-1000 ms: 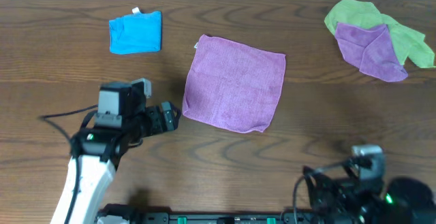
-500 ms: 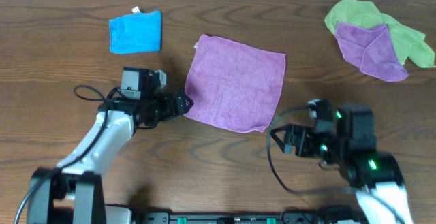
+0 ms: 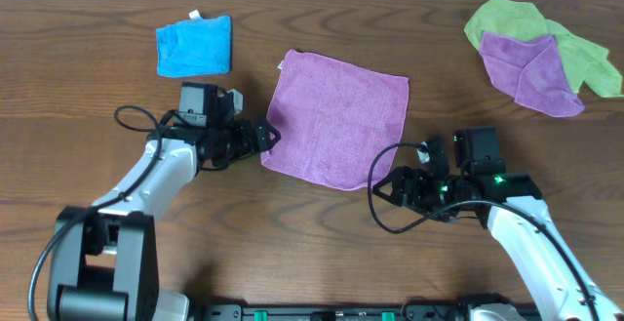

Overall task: Fold the cloth
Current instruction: 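Reach both grippers to the purple cloth's near left and right corners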

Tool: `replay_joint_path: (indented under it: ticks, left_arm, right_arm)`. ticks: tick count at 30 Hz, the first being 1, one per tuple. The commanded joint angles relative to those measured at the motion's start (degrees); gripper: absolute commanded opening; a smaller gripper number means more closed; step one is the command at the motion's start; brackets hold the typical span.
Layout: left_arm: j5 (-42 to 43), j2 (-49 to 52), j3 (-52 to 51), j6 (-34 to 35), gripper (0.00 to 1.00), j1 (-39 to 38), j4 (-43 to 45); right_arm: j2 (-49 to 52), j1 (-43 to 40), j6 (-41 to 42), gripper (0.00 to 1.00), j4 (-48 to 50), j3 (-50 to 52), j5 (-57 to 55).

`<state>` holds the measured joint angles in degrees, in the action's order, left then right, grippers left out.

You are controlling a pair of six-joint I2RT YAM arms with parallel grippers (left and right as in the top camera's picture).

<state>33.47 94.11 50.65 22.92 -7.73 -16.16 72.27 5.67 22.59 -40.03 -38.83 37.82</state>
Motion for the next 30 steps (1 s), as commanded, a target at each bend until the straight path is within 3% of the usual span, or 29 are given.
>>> replay_joint_path:
  ticks: [1, 15, 17, 20, 30]
  left_arm:
    - [1.14, 1.68, 1.81, -0.15, 0.96, -0.2, 0.07]
    - [4.11, 2.16, 1.95, 0.5, 0.96, -1.01, 0.02]
    - [4.04, 2.16, 1.95, 1.18, 1.0, -1.66, -0.07]
    - [4.09, 2.16, 1.95, 2.03, 0.89, -2.08, -0.02]
    - [3.85, 2.16, 1.95, 1.51, 0.88, -2.05, -1.9]
  right_arm:
    - [0.09, -0.33, 1.16, 0.79, 0.2, 0.15, 0.94]
    - [6.78, -0.33, 2.71, 0.78, 2.78, 0.15, -0.94]
    - [7.85, -0.35, 3.15, 0.78, 4.2, 0.15, -0.92]
    - [8.94, -0.35, 3.82, 0.78, 6.86, 0.15, -0.94]
    - [14.97, -0.35, 7.72, 0.77, 11.5, 0.15, -0.96]
